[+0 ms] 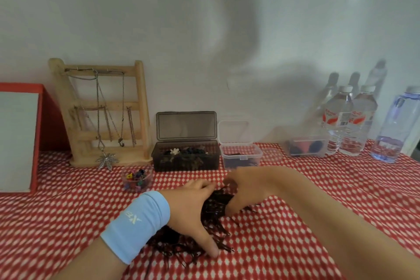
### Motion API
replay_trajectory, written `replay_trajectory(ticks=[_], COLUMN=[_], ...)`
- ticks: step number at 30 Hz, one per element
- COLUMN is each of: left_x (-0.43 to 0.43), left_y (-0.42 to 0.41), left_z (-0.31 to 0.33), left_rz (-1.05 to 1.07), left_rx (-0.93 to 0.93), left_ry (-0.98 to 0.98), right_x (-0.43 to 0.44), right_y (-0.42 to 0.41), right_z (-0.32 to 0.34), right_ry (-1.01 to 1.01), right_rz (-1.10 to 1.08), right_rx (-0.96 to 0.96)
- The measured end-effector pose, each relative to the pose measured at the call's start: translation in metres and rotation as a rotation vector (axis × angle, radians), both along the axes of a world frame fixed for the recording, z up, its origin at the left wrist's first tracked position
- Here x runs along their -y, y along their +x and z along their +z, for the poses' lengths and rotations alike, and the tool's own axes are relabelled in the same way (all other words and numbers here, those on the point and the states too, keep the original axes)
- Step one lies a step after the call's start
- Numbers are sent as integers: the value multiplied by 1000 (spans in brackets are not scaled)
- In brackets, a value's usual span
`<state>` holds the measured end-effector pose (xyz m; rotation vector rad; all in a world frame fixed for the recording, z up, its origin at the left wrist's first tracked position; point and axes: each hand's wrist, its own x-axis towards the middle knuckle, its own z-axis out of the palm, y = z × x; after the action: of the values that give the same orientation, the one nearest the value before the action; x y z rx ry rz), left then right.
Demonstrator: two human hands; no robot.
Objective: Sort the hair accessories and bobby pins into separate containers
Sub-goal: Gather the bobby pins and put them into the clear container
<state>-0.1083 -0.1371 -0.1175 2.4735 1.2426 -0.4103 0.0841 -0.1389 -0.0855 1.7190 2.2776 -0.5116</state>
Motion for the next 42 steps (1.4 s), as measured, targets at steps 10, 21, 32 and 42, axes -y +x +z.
replay_trajectory(ticks=[10, 21, 32, 42], left_x=[-10, -13, -13, -18], left_y=[-8, -10, -15, -18], left_z=[-7, -6, -5, -2], left_rz=[25, 63, 125, 182], left_rx=[209, 218, 209, 300], left_ry=[135, 198, 145, 145], right_x=[12, -1, -15, -20], right_y=[-18, -20, -30, 13], right_z=[-12, -16, -21, -18], right_ry=[94, 107, 134, 206], right_rz=[44, 85, 85, -46], right_rx=[-8, -86, 118, -241])
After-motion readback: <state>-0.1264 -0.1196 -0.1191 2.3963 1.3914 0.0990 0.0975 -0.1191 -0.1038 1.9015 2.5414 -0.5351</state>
